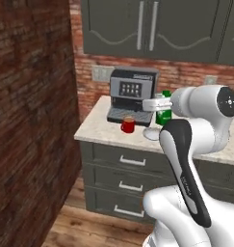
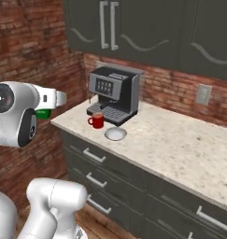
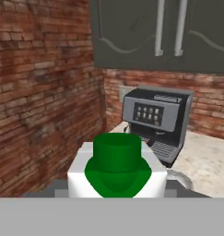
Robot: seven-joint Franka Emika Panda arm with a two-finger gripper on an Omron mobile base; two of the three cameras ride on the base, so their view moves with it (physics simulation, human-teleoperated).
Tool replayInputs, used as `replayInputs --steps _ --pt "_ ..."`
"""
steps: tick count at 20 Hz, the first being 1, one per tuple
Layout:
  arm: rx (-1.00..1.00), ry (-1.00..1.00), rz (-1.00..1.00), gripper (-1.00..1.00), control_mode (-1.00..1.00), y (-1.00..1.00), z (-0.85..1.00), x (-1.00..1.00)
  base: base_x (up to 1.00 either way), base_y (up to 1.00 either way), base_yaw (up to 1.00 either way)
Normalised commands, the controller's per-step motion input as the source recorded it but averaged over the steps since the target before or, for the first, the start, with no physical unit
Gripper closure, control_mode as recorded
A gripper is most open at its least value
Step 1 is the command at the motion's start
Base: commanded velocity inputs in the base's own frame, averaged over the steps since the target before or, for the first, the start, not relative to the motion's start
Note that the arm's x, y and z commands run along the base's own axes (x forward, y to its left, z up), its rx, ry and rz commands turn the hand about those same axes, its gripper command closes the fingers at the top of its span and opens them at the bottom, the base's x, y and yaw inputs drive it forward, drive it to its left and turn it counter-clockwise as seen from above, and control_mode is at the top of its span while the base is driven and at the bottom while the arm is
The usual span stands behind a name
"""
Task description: Take a sugar cube from the saucer and place it inside the coffee. Then, grab milk from the fridge and place it next to the coffee on the counter to sweeten the coffee.
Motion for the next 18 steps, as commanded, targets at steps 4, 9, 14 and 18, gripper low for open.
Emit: replayInputs --steps 4,9,14,18 --pt "0.0 0.0 0.0 1.0 1.0 0.0 0.0 0.0 0.66 0.47 -0.53" --pt "0.0 0.0 0.0 1.0 1.0 0.0 0.0 0.0 0.48 0.48 -0.5" --pt "0.0 0.0 0.0 1.0 1.0 0.0 0.0 0.0 0.49 0.34 -0.41" --pt "0.0 0.0 0.0 1.0 1.0 0.0 0.0 0.0 0.7 0.38 -0.29"
